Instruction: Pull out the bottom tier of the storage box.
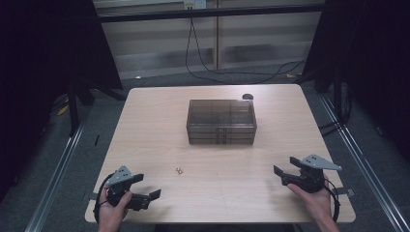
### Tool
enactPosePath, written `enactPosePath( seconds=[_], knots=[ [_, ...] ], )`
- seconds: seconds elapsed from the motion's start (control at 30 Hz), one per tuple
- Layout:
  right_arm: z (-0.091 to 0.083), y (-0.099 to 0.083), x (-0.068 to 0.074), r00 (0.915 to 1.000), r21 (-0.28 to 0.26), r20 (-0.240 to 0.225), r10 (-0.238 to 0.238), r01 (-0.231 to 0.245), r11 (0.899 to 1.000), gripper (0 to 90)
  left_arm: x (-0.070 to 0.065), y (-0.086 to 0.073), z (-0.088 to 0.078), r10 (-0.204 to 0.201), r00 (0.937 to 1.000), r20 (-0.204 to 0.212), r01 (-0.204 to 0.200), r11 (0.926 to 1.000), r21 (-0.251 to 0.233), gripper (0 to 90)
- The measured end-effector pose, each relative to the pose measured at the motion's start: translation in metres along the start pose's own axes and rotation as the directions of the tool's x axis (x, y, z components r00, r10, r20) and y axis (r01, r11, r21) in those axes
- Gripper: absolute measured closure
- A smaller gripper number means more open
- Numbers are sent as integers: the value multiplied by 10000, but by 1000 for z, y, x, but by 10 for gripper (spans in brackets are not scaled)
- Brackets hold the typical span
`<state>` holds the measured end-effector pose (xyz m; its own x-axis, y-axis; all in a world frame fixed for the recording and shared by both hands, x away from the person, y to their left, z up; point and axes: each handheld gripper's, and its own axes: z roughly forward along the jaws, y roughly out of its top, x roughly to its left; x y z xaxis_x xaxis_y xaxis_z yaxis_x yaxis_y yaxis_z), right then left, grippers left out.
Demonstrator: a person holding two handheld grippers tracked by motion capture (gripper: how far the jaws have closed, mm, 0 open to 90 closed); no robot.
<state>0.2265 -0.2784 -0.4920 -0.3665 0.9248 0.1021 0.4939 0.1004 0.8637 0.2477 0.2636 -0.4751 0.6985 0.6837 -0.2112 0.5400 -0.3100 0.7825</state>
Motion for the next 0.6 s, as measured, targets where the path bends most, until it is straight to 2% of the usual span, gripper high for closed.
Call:
enactPosePath(
  seconds=[0.23, 0.47, 0.6],
  knots=[
    [1, 2, 1, 9999, -95, 30, -105, 106, 9999, 241, 1, -2, 0, -85, 10000, -18, 85, 10000, 52, 45],
    [4, 3, 5, 9994, 96, 143, -304, 303, 9995, 274, 0, -2, -2, -94, 9999, -111, 94, 10000, -4, 45],
    [3, 3, 7, 9991, 149, 188, -378, 375, 9992, 301, -1, -2, -1, -204, 9998, -25, 204, 9998, -4, 44]
  ],
)
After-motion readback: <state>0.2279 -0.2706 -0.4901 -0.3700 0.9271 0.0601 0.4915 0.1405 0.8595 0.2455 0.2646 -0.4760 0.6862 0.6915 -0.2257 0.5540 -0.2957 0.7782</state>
